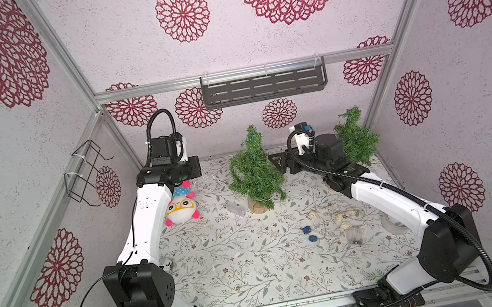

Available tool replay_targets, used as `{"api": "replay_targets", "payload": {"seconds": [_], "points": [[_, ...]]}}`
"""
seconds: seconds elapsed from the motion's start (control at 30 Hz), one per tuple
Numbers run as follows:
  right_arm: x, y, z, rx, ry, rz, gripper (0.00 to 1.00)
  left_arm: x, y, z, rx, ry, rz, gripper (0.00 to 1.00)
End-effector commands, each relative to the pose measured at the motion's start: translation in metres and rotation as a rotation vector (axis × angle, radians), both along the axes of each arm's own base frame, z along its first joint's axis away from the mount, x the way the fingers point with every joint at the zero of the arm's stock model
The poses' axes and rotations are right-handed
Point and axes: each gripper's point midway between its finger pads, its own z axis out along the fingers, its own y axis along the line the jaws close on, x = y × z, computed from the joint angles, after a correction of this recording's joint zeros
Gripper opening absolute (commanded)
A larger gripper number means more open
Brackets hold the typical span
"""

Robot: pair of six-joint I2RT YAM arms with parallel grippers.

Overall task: Wrap string light around the christmas tree
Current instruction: Wrap the light string around the Christmas tree.

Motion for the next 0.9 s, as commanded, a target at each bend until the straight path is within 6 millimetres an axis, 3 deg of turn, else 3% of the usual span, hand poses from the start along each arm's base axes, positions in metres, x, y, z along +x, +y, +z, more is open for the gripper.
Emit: {"api": "replay_targets", "payload": {"seconds": [0.0,0.43,0.63,0.87], "points": [[-0.005,0.009,0.036,-0.017,-0.133,0.008,0.92,0.014,-0.002,0.018,0.02,-0.081,-0.044,0.0],[0.028,0.043,0.069,-0.048,-0.288,-0.079,0.9,0.039,-0.023,0.037,0.051,-0.146,-0.181,0.0],[0.027,0.061,0.064,-0.036,-0.275,0.003,0.83,0.05,-0.035,0.044,0.052,-0.207,-0.239,0.0],[0.015,0.066,0.049,-0.025,-0.249,0.063,0.73,0.067,-0.05,0.05,0.129,-0.353,-0.355,0.0]]}}
